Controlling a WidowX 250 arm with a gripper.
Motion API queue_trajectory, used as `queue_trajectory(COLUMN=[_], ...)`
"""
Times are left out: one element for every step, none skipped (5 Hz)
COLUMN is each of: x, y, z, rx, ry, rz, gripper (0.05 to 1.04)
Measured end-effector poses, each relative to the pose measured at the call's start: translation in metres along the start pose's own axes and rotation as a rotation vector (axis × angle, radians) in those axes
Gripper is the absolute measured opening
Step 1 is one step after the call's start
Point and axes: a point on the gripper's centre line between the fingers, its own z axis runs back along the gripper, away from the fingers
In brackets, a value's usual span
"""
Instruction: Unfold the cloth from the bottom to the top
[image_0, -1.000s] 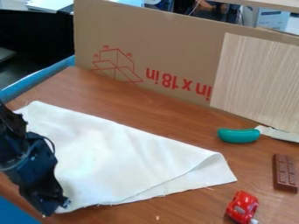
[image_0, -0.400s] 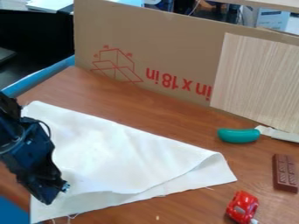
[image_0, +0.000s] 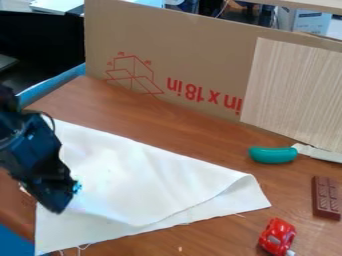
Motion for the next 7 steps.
queue_trajectory(x=[0.029,0.053,0.084,0.111,0.14,0.164,0.187], y=[0.002,0.004,0.006,0.009,0.016,0.017,0.017], z=[0.015,0.02,0.026,0.031,0.034,0.04,0.04], rx=[-0.018,-0.034,-0.048,-0.059,-0.064,-0.071,-0.07], ry=[-0.048,-0.059,-0.078,-0.093,-0.11,-0.124,-0.134], rz=[0.055,0.116,0.182,0.241,0.301,0.342,0.377], gripper=[0.051,0.05,0.05,0.05,0.051,0.05,0.05])
